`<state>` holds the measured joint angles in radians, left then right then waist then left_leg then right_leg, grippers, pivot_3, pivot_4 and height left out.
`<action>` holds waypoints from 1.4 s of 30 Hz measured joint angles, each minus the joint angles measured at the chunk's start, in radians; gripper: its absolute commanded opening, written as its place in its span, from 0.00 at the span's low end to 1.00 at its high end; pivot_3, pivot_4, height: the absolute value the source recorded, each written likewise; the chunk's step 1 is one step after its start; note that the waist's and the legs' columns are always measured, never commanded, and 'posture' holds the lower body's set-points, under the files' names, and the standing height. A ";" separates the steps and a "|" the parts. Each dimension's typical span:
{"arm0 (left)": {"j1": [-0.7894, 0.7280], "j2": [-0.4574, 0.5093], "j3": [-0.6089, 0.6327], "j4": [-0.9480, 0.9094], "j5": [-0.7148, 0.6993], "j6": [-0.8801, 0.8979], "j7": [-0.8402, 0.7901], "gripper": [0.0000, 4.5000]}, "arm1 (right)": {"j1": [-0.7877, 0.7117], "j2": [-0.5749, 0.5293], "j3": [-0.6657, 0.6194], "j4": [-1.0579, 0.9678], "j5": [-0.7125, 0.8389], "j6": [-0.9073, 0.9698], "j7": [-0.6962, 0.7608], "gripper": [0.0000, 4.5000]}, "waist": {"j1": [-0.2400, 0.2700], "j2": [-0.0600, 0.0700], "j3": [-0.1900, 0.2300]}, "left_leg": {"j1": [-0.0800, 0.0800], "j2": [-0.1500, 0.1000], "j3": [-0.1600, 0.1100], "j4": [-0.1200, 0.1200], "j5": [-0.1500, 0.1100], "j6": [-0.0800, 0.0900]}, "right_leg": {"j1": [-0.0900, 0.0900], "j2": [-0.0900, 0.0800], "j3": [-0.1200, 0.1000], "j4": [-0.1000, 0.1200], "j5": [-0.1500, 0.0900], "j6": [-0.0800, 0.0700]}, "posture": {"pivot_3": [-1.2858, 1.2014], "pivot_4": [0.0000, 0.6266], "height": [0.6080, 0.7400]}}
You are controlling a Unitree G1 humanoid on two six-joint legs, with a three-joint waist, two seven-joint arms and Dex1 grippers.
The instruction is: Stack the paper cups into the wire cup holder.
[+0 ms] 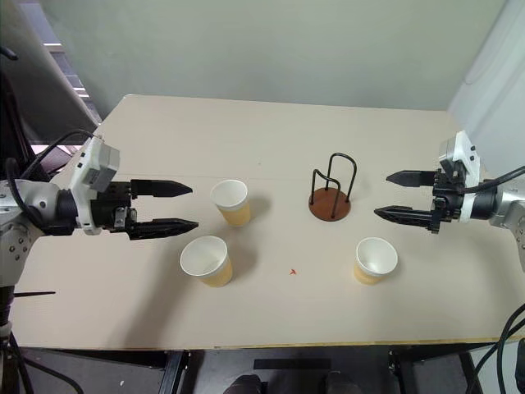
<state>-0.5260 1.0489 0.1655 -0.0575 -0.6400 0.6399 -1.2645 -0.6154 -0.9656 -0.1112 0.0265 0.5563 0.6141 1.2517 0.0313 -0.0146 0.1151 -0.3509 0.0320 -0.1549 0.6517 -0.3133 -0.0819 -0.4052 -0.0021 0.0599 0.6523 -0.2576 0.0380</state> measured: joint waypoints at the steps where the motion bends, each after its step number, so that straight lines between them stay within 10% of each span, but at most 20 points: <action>1: 0.000 0.000 0.000 0.000 0.000 0.000 0.000 0.99 | 0.000 0.000 0.002 0.001 -0.001 0.000 -0.001 1.00 | 0.000 0.000 0.000 | 0.000 0.000 0.000 0.000 0.000 0.000 | 0.000 0.000 0.000 0.000 0.000 0.000 | 0.52 0.24 1.00; 26: 0.035 -0.018 0.020 -0.034 0.007 0.001 0.026 0.99 | -0.269 0.345 0.247 0.424 -0.309 -0.218 -0.105 1.00 | 0.002 0.000 0.000 | -0.002 0.002 -0.001 0.001 0.000 0.000 | -0.004 -0.001 0.000 0.008 0.000 0.000 | 0.52 0.24 1.00; 40: 0.093 -0.018 0.077 -0.099 -0.035 0.025 0.069 1.00 | -0.335 0.391 0.247 0.533 -0.337 -0.278 0.014 0.00 | 0.007 0.000 0.000 | -0.004 0.001 -0.001 0.001 0.000 -0.001 | -0.005 -0.002 -0.001 0.007 0.000 0.000 | 0.52 0.24 1.00; 42: 0.095 -0.017 0.080 -0.100 -0.037 0.025 0.068 1.00 | -0.305 0.368 0.247 0.449 -0.306 -0.232 0.068 0.00 | 0.007 0.000 0.000 | -0.005 0.000 -0.001 0.001 0.001 -0.001 | -0.005 -0.002 -0.001 0.007 0.000 0.000 | 0.52 0.24 1.00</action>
<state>-0.4307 1.0319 0.2460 -0.1573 -0.6768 0.6653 -1.1966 -0.9204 -0.5975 0.1355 0.4759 0.2505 0.3825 1.3202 0.0379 -0.0144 0.1152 -0.3559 0.0323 -0.1557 0.6525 -0.3126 -0.0831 -0.4102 -0.0037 0.0591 0.6593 -0.2575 0.0379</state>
